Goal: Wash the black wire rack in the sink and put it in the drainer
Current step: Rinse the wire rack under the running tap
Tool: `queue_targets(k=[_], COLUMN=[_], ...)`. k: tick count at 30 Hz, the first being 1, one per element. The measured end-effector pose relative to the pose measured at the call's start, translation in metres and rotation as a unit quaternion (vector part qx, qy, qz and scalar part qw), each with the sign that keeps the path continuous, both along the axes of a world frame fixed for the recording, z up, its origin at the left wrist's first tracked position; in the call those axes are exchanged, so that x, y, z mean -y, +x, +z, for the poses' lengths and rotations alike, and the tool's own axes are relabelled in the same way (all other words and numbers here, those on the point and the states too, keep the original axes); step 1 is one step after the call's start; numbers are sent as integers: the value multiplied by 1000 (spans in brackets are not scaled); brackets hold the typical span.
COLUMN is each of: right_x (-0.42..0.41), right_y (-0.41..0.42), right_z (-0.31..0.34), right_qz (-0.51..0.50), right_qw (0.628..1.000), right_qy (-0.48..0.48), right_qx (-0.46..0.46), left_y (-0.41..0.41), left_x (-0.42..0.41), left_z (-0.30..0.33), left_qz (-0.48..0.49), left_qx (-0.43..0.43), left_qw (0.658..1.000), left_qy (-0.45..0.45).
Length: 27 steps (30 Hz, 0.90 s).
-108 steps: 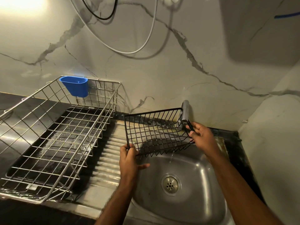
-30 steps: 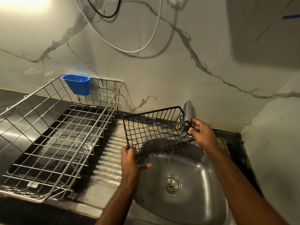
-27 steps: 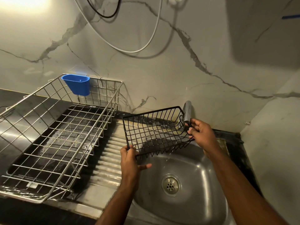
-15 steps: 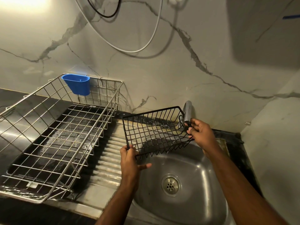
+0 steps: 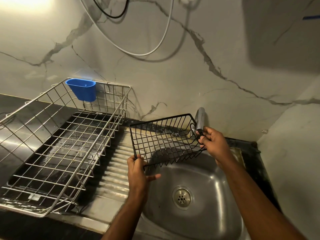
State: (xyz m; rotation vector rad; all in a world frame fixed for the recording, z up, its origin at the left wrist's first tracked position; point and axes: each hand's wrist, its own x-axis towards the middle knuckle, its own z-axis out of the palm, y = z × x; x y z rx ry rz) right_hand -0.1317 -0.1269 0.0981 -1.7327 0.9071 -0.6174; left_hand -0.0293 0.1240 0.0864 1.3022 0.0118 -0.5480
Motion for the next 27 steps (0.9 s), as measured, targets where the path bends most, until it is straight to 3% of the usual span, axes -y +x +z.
queue_targets(k=[27], right_x=[2], right_y=[5], right_z=[2], right_qz=[-3], right_qw=[999], right_qy=[20], right_qx=[43], left_y=[1], left_x=[9], left_z=[-11], left_qz=[19], left_qx=[22], left_qw=[999], left_qy=[-27])
